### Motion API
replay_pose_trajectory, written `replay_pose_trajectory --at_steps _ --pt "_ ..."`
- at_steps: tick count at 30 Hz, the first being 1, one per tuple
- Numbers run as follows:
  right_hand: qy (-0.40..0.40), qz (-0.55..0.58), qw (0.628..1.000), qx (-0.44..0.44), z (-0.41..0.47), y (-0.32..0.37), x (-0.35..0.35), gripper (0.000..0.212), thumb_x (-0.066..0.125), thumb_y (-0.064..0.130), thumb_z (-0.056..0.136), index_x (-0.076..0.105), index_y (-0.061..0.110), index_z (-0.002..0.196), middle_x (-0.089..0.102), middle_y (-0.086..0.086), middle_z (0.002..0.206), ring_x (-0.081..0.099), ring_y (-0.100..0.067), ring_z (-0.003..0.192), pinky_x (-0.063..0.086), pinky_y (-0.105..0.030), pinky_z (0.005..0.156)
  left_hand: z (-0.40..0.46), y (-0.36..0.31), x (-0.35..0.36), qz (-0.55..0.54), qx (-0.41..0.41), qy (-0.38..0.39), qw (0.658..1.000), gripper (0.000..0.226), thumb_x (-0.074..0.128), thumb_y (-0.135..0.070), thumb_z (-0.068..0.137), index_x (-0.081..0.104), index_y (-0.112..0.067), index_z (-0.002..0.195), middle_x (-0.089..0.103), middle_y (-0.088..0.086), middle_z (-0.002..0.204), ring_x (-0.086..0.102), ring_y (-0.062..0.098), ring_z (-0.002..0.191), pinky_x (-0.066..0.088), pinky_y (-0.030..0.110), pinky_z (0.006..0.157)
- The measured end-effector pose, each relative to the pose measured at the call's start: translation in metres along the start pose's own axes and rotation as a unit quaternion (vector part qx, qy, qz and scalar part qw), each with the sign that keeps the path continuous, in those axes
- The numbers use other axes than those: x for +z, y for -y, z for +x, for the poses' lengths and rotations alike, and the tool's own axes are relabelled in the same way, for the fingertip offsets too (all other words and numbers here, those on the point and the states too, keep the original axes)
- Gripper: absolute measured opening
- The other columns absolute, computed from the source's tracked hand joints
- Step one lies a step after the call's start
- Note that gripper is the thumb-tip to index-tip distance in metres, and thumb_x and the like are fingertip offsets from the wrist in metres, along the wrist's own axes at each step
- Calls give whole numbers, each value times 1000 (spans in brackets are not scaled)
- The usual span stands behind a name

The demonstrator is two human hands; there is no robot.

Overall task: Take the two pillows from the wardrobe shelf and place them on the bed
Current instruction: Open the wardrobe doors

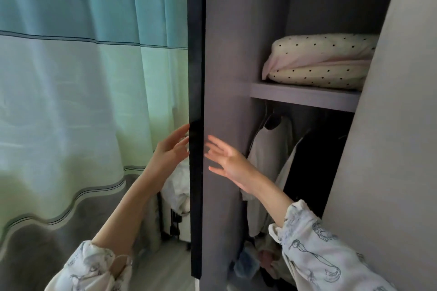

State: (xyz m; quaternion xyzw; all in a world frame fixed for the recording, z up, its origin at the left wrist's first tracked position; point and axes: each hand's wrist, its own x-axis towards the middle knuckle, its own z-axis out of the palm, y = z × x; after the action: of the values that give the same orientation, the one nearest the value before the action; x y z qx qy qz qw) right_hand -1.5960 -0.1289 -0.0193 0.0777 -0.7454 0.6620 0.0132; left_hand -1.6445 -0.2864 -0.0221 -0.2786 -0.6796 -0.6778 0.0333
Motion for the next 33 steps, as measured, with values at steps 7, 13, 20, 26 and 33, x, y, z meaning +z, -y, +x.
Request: replay_pose_trajectory --at_steps 7,13,20,26,33 --pt "-34 -124 990 -51 10 -9 -12 48 43 21 98 29 19 144 34 -1 150 38 -15 133 34 -31 108 -4 -3 7 51 76 -100 991 30 49 -15 88 61 -36 105 68 -10 107 63 8 104 48 33 92" --pt "-170 -168 967 -84 -10 -6 -94 41 48 13 95 42 13 136 50 -7 136 50 -7 109 43 -11 88 24 -1 80 80 64 -16 995 19 52 -19 93 59 -26 109 65 -1 110 61 14 105 48 37 95" --pt "-309 -453 833 -79 -61 -4 -240 46 46 24 96 38 14 140 40 -5 147 30 -18 139 22 -26 109 82 6 218 111 64 89 988 25 47 -11 94 58 -12 118 65 4 111 60 11 98 46 24 87" --pt "-336 -670 662 8 -84 0 -355 53 39 32 96 24 21 146 7 -3 159 -2 -24 146 9 -54 113 140 8 338 87 54 130 986 32 44 -4 94 54 -7 124 62 12 120 58 24 111 43 24 92" --pt "-343 -749 565 46 -96 -5 -430 72 53 33 89 13 29 148 -9 -7 158 -15 -33 143 3 -67 107 200 1 416 27 14 137 990 48 34 -6 96 33 -16 143 39 2 143 42 20 128 35 39 108"
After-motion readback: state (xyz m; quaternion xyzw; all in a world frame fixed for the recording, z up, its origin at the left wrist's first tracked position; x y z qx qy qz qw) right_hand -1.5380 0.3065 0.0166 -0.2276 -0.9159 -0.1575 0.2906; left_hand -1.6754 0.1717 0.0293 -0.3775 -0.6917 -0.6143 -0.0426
